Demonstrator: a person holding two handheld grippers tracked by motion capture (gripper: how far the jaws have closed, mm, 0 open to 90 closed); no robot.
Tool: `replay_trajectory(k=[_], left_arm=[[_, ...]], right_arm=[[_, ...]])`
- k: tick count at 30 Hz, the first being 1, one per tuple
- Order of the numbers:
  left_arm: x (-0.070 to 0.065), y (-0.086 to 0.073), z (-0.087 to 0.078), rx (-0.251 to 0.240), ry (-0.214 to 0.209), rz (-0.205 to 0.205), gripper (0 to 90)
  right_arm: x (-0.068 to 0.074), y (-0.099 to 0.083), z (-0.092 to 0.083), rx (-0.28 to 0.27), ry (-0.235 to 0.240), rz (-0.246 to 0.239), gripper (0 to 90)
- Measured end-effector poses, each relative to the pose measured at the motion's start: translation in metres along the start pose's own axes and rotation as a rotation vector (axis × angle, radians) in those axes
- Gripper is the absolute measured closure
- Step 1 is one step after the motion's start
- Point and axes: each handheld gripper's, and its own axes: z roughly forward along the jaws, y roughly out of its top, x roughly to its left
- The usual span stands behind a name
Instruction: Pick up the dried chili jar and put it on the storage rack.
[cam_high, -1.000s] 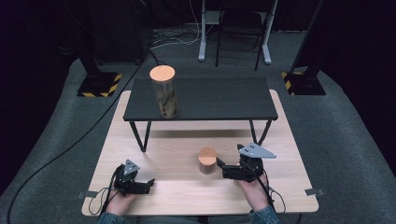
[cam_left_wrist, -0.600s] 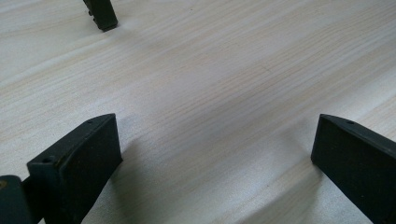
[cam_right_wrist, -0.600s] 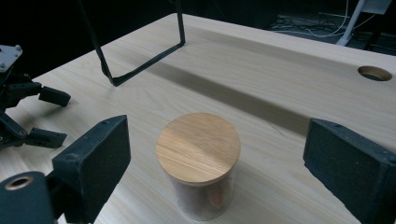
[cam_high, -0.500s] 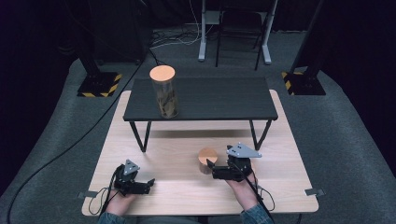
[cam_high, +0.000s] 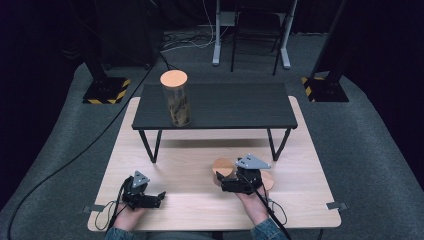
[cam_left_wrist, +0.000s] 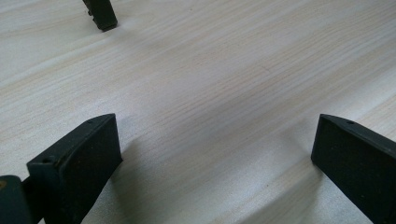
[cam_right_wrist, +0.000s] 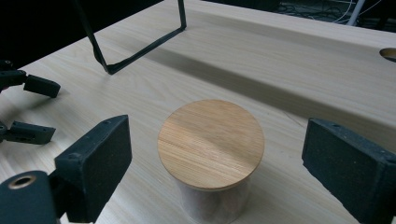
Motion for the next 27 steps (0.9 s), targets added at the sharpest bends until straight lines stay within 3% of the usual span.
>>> replay_trajectory(k=[27], left_arm=[[0.0, 0.0, 0.0, 0.0, 0.0, 0.0, 1.3]], right_arm=[[0.006, -0.02, 0.038, 0.049, 0.01, 0.0, 8.8]])
